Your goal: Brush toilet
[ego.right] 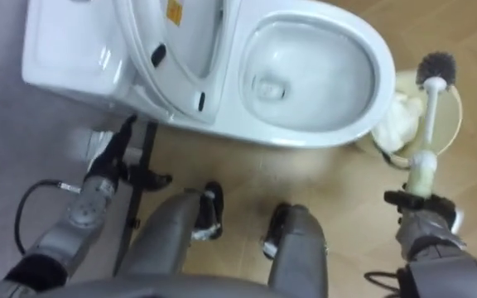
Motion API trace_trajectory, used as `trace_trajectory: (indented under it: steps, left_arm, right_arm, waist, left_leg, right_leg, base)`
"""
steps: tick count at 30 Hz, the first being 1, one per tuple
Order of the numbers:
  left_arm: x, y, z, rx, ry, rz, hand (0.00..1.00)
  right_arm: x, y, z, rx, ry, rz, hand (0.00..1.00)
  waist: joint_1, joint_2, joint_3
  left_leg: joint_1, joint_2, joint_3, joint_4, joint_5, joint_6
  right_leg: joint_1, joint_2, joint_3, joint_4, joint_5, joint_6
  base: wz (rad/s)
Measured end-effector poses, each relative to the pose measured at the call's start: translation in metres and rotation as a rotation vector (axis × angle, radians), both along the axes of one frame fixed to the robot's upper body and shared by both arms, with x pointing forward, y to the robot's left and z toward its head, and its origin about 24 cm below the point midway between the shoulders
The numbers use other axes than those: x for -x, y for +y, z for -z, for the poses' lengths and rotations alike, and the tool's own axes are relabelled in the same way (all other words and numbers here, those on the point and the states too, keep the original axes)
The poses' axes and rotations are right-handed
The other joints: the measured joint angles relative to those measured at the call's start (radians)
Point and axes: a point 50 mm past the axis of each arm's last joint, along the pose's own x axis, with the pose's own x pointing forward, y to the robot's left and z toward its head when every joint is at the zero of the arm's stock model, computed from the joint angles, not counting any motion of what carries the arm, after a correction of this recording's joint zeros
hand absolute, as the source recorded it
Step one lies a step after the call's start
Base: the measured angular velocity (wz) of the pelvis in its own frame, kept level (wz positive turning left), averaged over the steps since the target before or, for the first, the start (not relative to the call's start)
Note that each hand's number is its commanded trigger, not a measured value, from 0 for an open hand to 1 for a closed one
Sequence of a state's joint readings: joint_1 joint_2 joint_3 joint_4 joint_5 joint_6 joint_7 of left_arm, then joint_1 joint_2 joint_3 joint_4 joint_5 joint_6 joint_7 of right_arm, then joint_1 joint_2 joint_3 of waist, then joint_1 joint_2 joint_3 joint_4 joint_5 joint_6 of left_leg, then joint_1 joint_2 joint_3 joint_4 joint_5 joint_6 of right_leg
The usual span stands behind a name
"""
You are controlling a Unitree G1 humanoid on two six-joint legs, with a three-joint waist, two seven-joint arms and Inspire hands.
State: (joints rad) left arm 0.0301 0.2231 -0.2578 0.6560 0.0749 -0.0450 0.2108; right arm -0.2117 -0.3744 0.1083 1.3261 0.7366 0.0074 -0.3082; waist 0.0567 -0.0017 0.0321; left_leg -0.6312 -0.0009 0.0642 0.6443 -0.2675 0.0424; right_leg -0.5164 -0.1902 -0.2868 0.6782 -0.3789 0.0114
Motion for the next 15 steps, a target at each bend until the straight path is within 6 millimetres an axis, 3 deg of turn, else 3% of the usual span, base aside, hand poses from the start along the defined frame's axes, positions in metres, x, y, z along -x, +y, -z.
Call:
trace_trajectory:
  steps: [5, 6, 8, 12, 15]
  left_arm:
    - [0.02, 0.015, 0.006, -0.04, 0.03, -0.045, 0.0]
    - [0.026, 0.019, 0.007, -0.046, 0.039, -0.069, 0.0]
    - [0.043, 0.025, 0.012, -0.056, 0.072, -0.11, 0.0]
    - [0.075, 0.039, 0.017, -0.105, 0.114, -0.169, 0.0]
    - [0.088, 0.041, 0.014, -0.111, 0.107, -0.196, 0.0]
  right_arm:
    - [0.021, 0.006, 0.01, -0.023, 0.02, 0.008, 1.0]
    - [0.024, 0.008, 0.012, -0.019, 0.034, -0.007, 1.0]
    - [0.03, 0.01, 0.014, -0.008, 0.049, -0.039, 1.0]
    - [0.047, 0.017, 0.018, 0.051, 0.106, -0.187, 1.0]
    - [0.05, 0.023, 0.019, 0.08, 0.113, -0.291, 1.0]
  waist:
    - [-0.004, -0.008, -0.0072]
    - [-0.002, -0.018, -0.0127]
    - [-0.001, -0.026, -0.0166]
    - [0.002, -0.049, -0.0319]
    - [0.0, -0.055, -0.0338]
  left_leg:
    - [0.103, 0.004, -0.015, -0.046, 0.003, -0.005]
    - [0.135, 0.003, -0.011, -0.067, 0.004, -0.007]
    - [0.196, 0.003, -0.011, -0.104, 0.007, -0.012]
    - [0.323, 0.003, -0.011, -0.171, 0.011, -0.018]
    - [0.384, 0.004, -0.015, -0.199, 0.011, -0.019]
  right_leg:
    - [0.139, 0.019, -0.043, -0.091, 0.008, 0.008]
    - [0.167, 0.02, -0.042, -0.108, 0.009, 0.009]
    - [0.229, 0.027, -0.046, -0.15, 0.02, 0.013]
    - [0.362, 0.044, -0.057, -0.25, 0.039, 0.019]
    - [0.44, 0.058, -0.067, -0.309, 0.056, 0.024]
  base:
    - [0.18]
    - [0.0]
    - [0.0]
    - [0.0]
    - [0.04]
